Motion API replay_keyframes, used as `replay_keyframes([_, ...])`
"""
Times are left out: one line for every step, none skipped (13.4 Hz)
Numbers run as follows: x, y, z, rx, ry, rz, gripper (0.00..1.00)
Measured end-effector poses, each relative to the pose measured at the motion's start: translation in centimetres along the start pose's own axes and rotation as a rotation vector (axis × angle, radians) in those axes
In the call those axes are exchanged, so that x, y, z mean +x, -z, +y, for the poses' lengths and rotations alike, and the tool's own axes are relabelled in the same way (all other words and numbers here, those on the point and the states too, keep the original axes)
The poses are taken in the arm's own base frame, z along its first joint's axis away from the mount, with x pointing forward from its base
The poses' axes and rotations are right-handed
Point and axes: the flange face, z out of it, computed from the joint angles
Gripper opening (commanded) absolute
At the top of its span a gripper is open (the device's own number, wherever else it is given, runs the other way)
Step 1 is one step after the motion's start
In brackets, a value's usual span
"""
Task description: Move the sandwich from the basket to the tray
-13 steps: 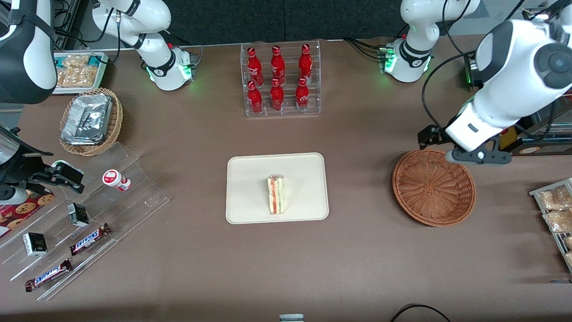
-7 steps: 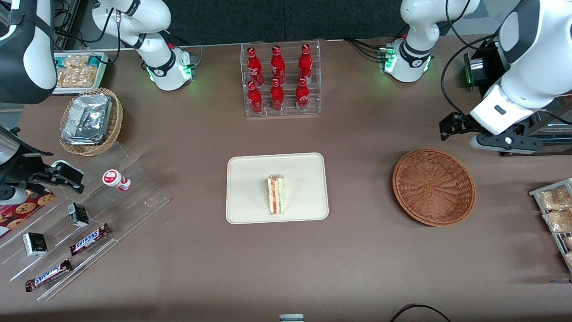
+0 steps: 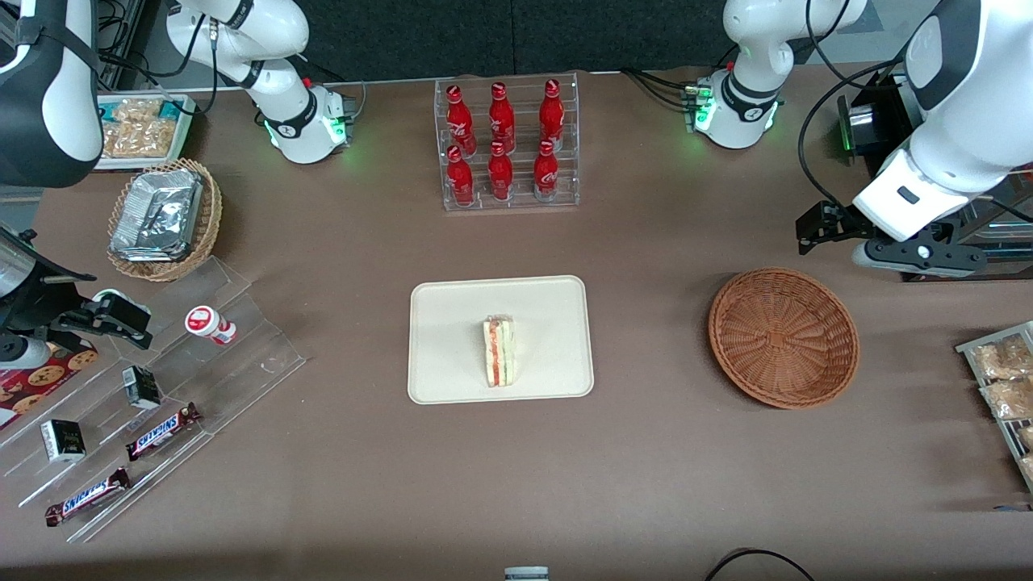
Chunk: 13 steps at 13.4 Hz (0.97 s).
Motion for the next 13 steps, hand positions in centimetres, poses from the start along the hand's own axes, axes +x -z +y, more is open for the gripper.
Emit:
replay_keyframes([0.0, 0.0, 0.2, 0.005, -0.006, 0.001, 1.00])
replay_keyframes([0.0, 0.1, 0.2, 0.008, -0.010, 0.003, 1.00])
replay_keyframes([0.0, 0.3, 0.1, 0.009, -0.010, 0.006, 1.00])
replay_keyframes([0.0, 0.4, -0.2, 0.007, -0.007, 0.008, 1.00])
replay_keyframes([0.0, 0.6, -0.4, 0.007, -0.005, 0.012, 1.00])
replay_keyframes([0.1, 1.0, -0.4, 0.007, -0.004, 0.020, 1.00])
replay_keyframes([0.2, 1.6, -0.4, 0.007, -0.004, 0.033, 1.00])
replay_keyframes([0.3, 2.4, -0.5, 0.013, -0.005, 0.048, 1.00])
replay_keyframes([0.4, 3.3, -0.6, 0.026, -0.006, 0.061, 1.00])
replay_keyframes([0.3, 4.3, -0.7, 0.035, -0.007, 0.068, 1.00])
replay_keyframes([0.2, 5.4, -0.8, 0.038, -0.006, 0.067, 1.00])
replay_keyframes([0.0, 6.3, -0.8, 0.039, -0.004, 0.062, 1.00])
replay_keyframes([-0.3, 7.2, -0.8, 0.040, -0.003, 0.058, 1.00])
